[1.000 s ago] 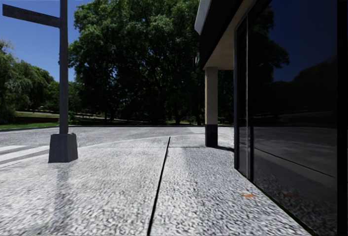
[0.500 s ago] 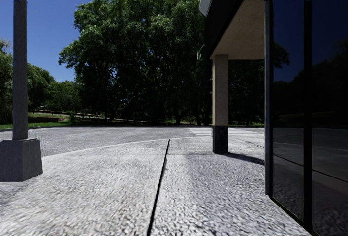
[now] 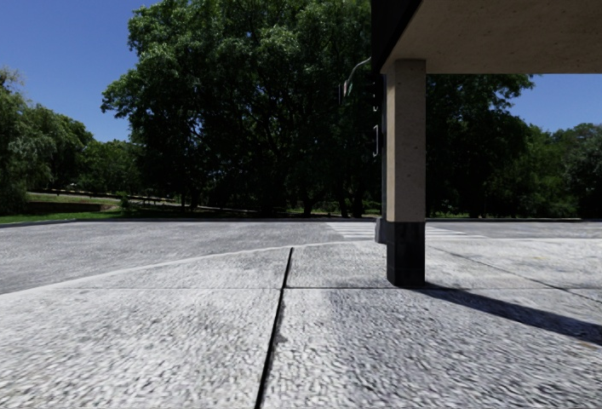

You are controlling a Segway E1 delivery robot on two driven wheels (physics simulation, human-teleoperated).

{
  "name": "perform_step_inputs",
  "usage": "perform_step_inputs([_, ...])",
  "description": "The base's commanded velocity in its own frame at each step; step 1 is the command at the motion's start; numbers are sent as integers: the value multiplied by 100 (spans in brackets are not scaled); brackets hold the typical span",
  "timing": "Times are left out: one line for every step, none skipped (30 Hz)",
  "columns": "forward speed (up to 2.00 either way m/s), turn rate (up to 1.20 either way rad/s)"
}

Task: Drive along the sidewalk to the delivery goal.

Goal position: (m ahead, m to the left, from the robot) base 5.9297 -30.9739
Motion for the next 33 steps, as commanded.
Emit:
perform_step_inputs([200,0])
perform_step_inputs([200,0])
perform_step_inputs([200,0])
perform_step_inputs([200,0])
perform_step_inputs([200,0])
perform_step_inputs([200,0])
perform_step_inputs([200,0])
perform_step_inputs([200,0])
perform_step_inputs([200,0])
perform_step_inputs([200,0])
perform_step_inputs([200,0])
perform_step_inputs([200,0])
perform_step_inputs([200,0])
perform_step_inputs([200,0])
perform_step_inputs([200,0])
perform_step_inputs([200,0])
perform_step_inputs([200,0])
perform_step_inputs([200,0])
perform_step_inputs([200,0])
perform_step_inputs([200,0])
perform_step_inputs([200,0])
perform_step_inputs([200,0])
perform_step_inputs([200,0])
perform_step_inputs([200,0])
perform_step_inputs([200,0])
perform_step_inputs([200,0])
perform_step_inputs([200,0])
perform_step_inputs([200,0])
perform_step_inputs([200,0])
perform_step_inputs([200,0])
perform_step_inputs([200,0])
perform_step_inputs([200,0])
perform_step_inputs([200,0])
